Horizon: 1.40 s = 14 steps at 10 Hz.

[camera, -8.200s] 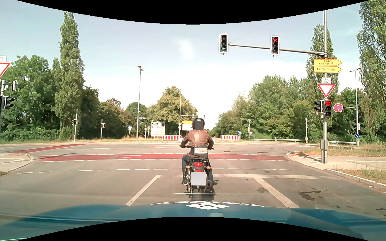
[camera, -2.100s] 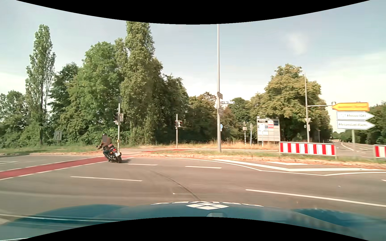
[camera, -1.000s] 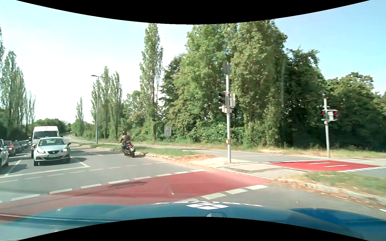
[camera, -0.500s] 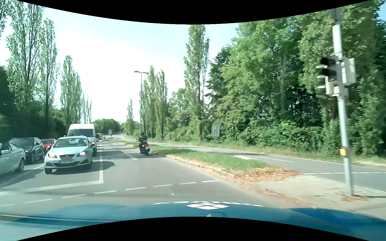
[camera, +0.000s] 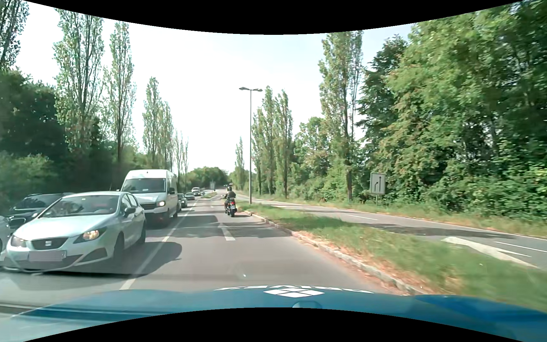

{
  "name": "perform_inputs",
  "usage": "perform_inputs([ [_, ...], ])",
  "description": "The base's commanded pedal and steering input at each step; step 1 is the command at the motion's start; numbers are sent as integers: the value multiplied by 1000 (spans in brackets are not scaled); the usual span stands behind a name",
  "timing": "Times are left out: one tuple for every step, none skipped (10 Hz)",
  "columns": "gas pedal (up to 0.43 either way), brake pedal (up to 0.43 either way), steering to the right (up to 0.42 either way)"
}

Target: Follow the waypoints while adhering to traffic rules and regulations

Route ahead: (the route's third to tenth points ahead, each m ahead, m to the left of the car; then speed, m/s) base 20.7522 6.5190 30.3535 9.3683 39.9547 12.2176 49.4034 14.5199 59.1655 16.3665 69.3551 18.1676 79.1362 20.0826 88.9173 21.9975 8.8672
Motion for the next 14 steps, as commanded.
perform_inputs([
  [209, 0, -172],
  [220, 0, -157],
  [220, 0, -148],
  [220, 0, -136],
  [220, 0, -121],
  [228, 0, -108],
  [228, 0, -89],
  [240, 0, -71],
  [240, 0, -57],
  [240, 0, -40],
  [240, 0, -28],
  [240, 0, -22],
  [240, 0, -19],
  [248, 0, -19],
])
